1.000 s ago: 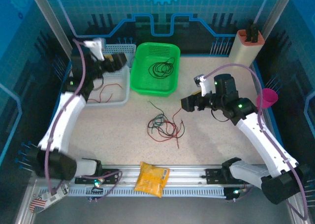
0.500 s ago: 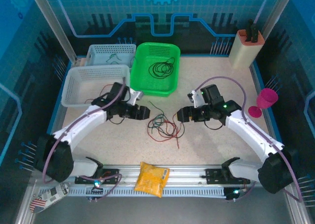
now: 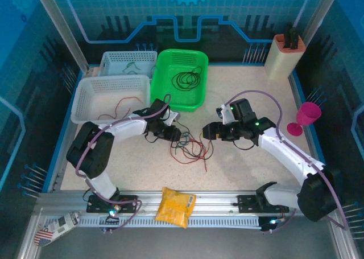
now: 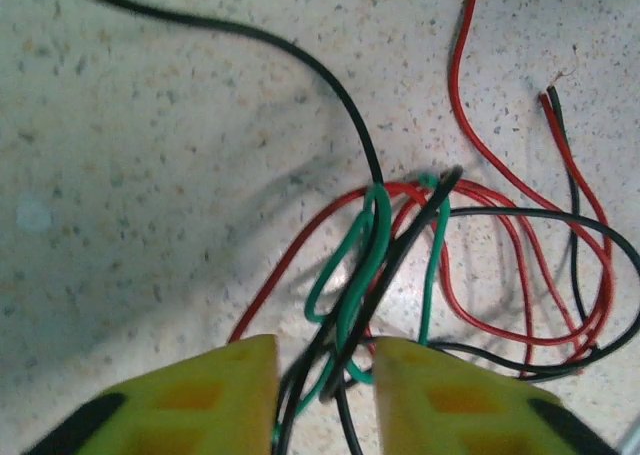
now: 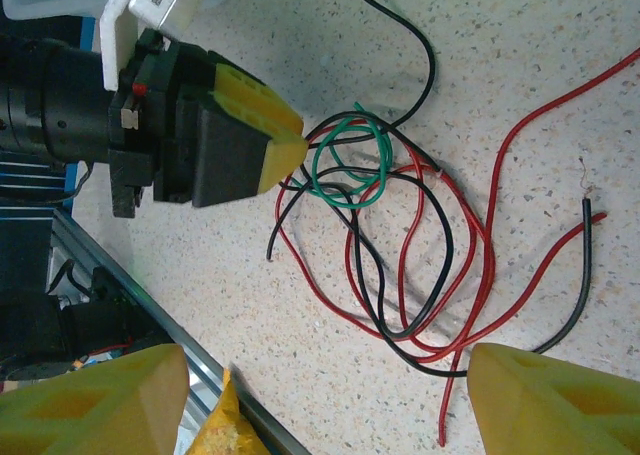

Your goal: Untangle the cables

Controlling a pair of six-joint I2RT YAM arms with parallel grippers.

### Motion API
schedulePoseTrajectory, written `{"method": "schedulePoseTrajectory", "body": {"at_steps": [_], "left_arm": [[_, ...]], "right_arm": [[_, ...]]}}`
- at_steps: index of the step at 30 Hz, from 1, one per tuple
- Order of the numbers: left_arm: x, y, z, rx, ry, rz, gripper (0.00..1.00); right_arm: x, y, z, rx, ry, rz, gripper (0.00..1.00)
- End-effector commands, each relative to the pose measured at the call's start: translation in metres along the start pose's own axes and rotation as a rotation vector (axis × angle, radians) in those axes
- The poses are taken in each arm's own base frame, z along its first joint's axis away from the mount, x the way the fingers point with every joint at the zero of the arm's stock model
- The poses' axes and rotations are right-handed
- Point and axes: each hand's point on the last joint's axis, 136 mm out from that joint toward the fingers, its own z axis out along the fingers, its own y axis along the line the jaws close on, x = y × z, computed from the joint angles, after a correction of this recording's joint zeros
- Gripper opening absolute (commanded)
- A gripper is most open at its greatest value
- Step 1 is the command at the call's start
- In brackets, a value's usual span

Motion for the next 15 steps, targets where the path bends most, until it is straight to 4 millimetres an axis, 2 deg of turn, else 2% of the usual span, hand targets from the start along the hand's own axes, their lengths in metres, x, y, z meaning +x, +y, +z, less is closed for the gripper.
{"method": "schedulePoseTrajectory", "body": {"at_steps": [1,6,12,15], "left_arm": [[-0.0163,-0.009,-0.0003,0.026,-0.044,0.041,0.25],[-0.0113,-0.0111,0.0003,0.043,-0.026,0.051,0.21],[-0.0097,-0.0113,0.004,0.055,-0.014,0.054,0.37],[-0.0106,-0.0122,0.0049,0.06,-0.012,0.054,0.34]], "right_arm": [[-0.0058,0.0105,-0.0002,-0.017,0.001,-0.021,0.74],[-0.0087,0.0101,0.0001,-0.01,0.002,-0.03,0.74],[-0.0116,0.0129,-0.0045,-0.015,-0.011,-0.038,0.74],[-0.0115,0.0134,-0.0067,-0.015,-0.016,-0.039,0.75]]}}
